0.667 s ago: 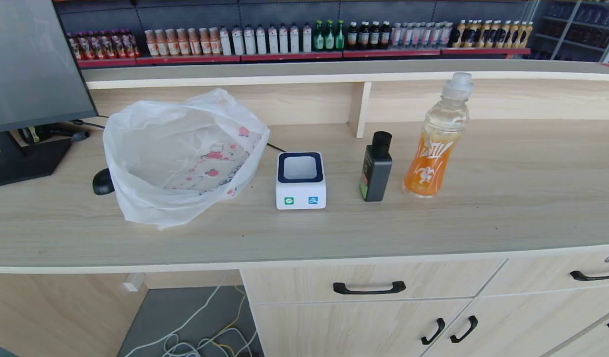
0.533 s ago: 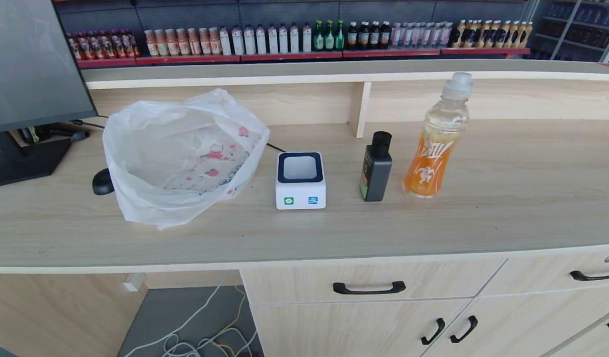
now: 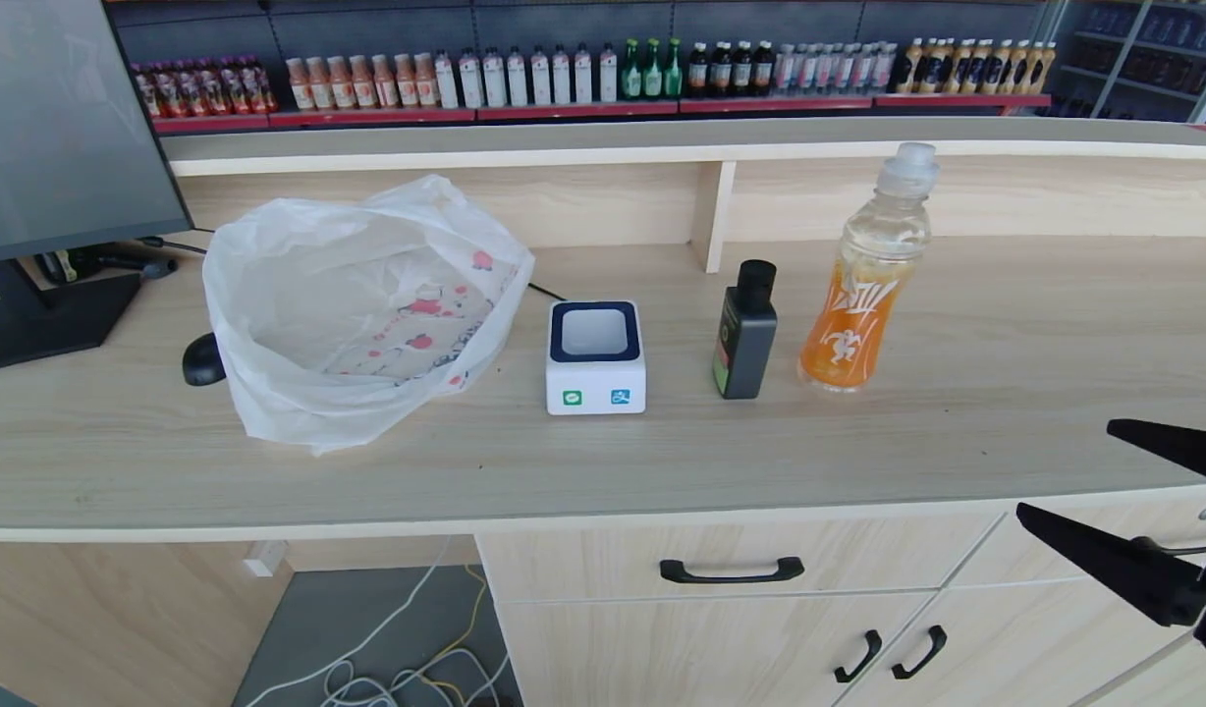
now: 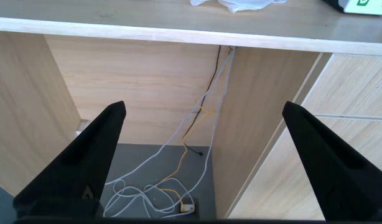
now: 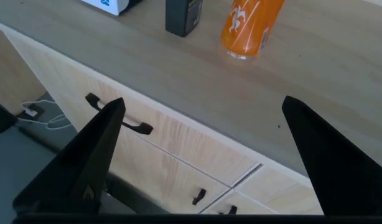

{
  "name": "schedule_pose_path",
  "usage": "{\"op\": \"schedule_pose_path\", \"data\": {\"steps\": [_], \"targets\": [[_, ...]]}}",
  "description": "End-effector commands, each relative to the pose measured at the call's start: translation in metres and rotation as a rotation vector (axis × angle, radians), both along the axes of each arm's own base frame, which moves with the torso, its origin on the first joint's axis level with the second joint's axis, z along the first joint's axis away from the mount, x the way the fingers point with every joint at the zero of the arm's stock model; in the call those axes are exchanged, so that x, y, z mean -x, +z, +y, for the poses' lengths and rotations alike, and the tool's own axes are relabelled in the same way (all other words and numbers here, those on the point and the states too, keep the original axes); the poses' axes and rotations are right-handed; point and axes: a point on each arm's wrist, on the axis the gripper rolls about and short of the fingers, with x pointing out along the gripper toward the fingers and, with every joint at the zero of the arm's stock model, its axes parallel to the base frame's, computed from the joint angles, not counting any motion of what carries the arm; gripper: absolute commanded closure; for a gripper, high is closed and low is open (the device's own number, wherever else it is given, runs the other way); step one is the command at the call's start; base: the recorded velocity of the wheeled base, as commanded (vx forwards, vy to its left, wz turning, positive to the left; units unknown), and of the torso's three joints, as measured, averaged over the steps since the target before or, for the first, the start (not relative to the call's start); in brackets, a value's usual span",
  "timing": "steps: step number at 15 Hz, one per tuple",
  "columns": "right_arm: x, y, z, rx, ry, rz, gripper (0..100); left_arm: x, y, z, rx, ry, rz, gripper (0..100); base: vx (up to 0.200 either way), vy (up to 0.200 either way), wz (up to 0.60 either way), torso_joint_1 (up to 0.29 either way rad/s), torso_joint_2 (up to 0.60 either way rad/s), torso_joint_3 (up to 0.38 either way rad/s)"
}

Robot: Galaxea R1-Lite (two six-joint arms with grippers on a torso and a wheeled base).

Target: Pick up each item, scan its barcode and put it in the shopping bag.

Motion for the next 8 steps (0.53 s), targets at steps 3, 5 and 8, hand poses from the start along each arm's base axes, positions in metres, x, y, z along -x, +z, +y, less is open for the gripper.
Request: {"op": "schedule_pose_path", "data": {"steps": [3,5,8], "targets": [[-0.044,0.008,0.024,0.029,0.019,0.002,0,0.0,0.0,0.0,0.001,-0.001,0.0,0,0.0,0.0,0.0,0.0,0.0,0.0],[-0.056,0.019,0.052,-0.031,-0.005,-0.03,0,0.0,0.0,0.0,0.001,0.001,0.0,0,0.0,0.0,0.0,0.0,0.0,0.0],[-0.055,0.015,0.064,-0.084,-0.003,-0.001,0,0.0,0.0,0.0,0.001,-0.001,0.0,0,0.0,0.0,0.0,0.0,0.0,0.0]]}}
